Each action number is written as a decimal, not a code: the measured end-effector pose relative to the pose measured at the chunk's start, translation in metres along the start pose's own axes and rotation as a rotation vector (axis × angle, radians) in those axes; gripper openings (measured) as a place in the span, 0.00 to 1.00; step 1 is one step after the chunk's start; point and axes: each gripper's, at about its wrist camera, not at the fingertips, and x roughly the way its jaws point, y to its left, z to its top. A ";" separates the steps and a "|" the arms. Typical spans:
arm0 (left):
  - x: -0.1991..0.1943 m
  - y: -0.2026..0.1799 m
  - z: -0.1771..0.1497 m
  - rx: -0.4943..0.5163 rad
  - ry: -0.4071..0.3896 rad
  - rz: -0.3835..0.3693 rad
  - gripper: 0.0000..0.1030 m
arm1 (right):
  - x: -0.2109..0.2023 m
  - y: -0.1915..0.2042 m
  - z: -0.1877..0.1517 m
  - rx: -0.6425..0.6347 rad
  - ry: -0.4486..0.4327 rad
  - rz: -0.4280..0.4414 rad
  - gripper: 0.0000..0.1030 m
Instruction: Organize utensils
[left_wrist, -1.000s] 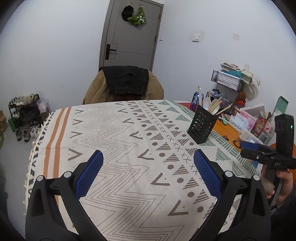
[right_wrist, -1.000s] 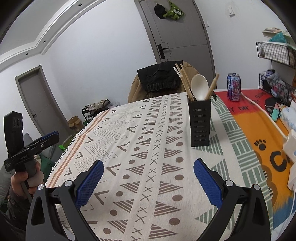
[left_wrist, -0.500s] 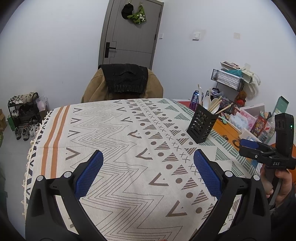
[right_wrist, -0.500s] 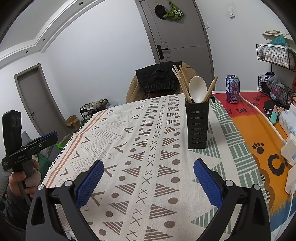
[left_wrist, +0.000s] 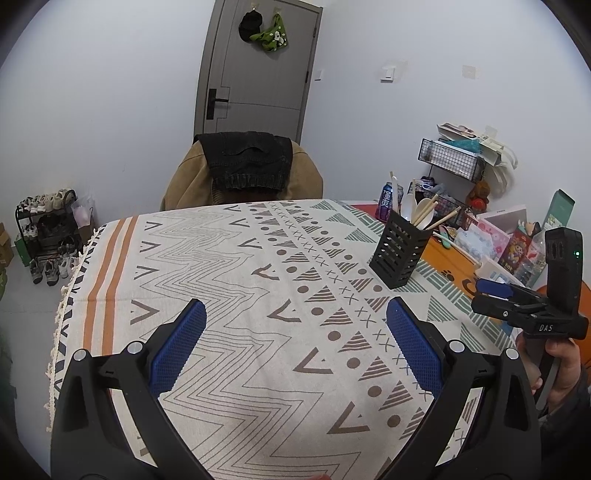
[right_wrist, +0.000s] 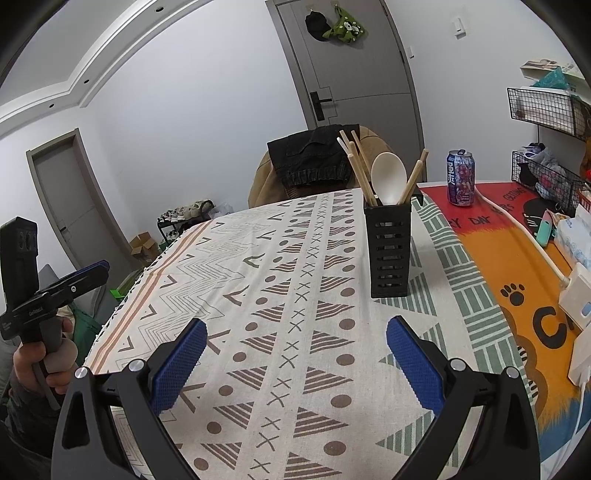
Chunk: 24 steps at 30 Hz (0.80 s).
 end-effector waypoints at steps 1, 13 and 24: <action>0.000 -0.001 0.000 0.001 -0.001 0.000 0.94 | 0.000 0.000 0.000 -0.001 0.000 -0.002 0.93; 0.000 -0.004 0.001 0.003 0.001 -0.007 0.94 | 0.000 -0.002 -0.003 0.010 0.003 -0.005 0.93; 0.005 -0.005 0.003 -0.002 0.001 -0.011 0.94 | 0.001 -0.005 -0.004 0.017 0.005 -0.011 0.93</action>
